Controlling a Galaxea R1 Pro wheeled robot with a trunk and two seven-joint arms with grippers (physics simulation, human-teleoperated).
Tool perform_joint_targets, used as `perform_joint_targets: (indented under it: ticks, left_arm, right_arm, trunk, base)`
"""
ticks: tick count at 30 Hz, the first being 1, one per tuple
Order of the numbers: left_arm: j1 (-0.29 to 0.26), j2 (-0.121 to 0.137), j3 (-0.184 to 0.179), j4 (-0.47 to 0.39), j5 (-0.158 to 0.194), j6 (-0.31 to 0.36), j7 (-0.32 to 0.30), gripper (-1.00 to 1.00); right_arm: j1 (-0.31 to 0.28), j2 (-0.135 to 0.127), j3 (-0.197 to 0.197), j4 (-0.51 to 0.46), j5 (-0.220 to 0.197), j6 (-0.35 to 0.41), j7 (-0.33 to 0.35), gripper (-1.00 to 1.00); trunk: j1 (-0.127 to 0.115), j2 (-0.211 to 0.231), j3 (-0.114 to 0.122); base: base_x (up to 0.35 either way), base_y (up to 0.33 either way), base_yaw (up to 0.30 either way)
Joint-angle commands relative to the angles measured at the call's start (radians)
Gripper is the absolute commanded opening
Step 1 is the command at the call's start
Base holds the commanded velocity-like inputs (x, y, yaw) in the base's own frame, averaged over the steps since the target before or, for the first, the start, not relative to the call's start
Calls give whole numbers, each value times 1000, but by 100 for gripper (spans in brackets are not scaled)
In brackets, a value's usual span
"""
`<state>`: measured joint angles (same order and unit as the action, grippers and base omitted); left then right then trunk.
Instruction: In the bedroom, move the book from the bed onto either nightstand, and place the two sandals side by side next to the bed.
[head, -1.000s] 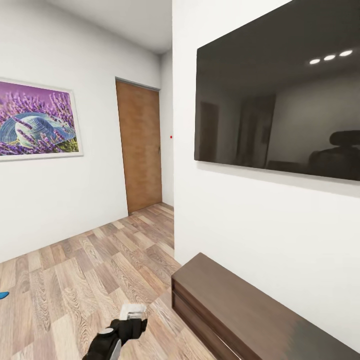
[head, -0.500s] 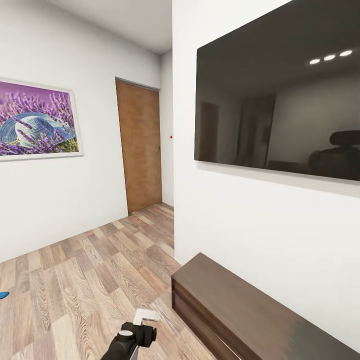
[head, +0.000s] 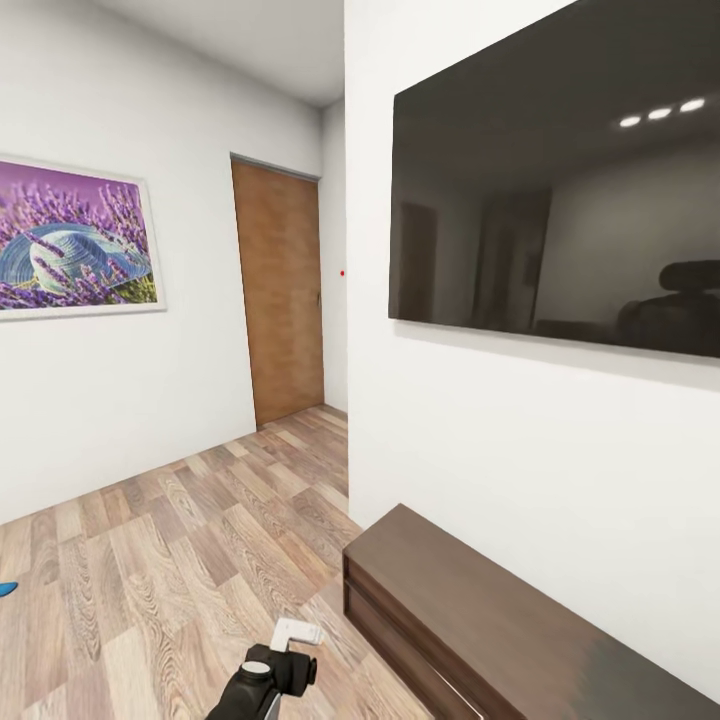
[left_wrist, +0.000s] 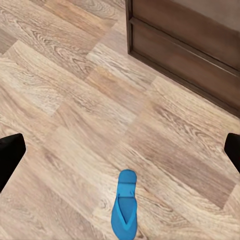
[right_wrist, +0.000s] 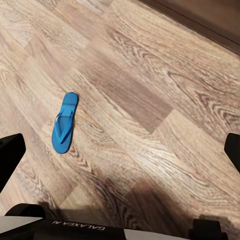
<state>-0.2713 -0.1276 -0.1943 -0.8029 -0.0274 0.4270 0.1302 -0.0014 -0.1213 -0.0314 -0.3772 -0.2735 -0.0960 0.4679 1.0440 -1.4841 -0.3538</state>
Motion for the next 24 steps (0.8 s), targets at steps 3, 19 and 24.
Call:
perform_joint_targets:
  ticks: [3,19,24]
  left_arm:
    - [0,0,-3,12,-2,6,4,100]
    - [0,15,13,151,6,3,0,100]
    - [0,42,18,167,7,1,-1,100]
  right_arm:
    - [0,0,-4,0,-4,1,6,100]
    - [0,0,-4,1,-4,0,6,100]
    - [0,0,-4,1,-4,0,6,100]
  trunk:
    - [12,-22,-11]
    - [73,-134,-61]
    - [92,-169,-76]
  base:
    - [0,0,0]
    - [0,0,0]
    - [0,0,0]
